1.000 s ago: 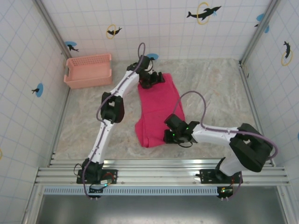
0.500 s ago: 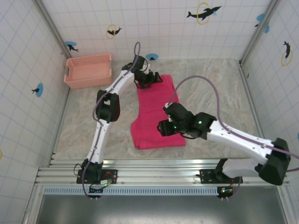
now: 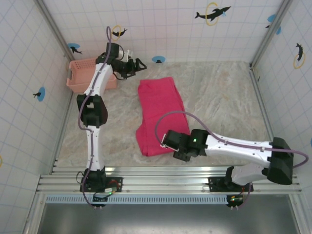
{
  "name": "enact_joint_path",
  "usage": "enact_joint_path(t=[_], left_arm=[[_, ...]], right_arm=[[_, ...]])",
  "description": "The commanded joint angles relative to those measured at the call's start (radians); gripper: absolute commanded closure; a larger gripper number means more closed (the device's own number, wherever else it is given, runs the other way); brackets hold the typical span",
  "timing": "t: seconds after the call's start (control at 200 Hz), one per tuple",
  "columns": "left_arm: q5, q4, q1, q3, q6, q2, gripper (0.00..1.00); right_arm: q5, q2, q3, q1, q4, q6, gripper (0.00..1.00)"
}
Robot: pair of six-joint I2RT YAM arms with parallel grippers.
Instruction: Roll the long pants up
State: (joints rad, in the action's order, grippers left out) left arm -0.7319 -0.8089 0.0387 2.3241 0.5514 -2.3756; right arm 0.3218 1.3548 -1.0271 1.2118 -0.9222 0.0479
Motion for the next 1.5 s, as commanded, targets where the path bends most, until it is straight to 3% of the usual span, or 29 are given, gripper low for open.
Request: enact_joint_path(t=[0.0,0.225,0.475,0.601,0.761,0.846,1.046,1.241,1.491], left_arm=[[0.085,-0.088,0.022,-0.143,-0.130,0.212,0.03],[0.209,-0.006,0.014,-0.608,-0.215,0.562,0.03],[0.212,-0.077,0.014,-0.821,-0.271,0.662,0.02],[0.193,-0.086,0.013,-0.873,-0.284,0.697,0.03],[0.205,-0.121,0.015,-0.925,-0.317,0.763,0.02],[0.221,-0.130,0.023,-0.983,-0.336,0.824,0.03],[0.323,-0.144,0.095,-1.085,-0.406,0.991,0.02],[0.375,-0.173,0.171,-1.107,-0.443,1.036,0.02],[0.392,-0.177,0.229,-1.139,-0.340,0.990,0.02]], right_arm=[[0.057,0.065,-0.036,0.003,0.016,-0.139,0.32],[-0.019,0.206,-0.042,-0.007,0.095,-0.213,0.35],[-0.099,0.295,-0.034,-0.051,0.191,-0.262,0.41],[-0.148,0.346,-0.040,-0.092,0.215,-0.289,0.53],[-0.222,0.392,-0.069,-0.145,0.220,-0.316,0.77],[-0.304,0.388,-0.113,-0.176,0.182,-0.321,0.88],[-0.604,0.425,-0.335,-0.264,-0.063,-0.330,0.95],[-0.836,0.590,-0.605,-0.340,-0.317,-0.349,0.96],[-1.054,0.766,-0.713,-0.430,-0.374,-0.383,0.93]])
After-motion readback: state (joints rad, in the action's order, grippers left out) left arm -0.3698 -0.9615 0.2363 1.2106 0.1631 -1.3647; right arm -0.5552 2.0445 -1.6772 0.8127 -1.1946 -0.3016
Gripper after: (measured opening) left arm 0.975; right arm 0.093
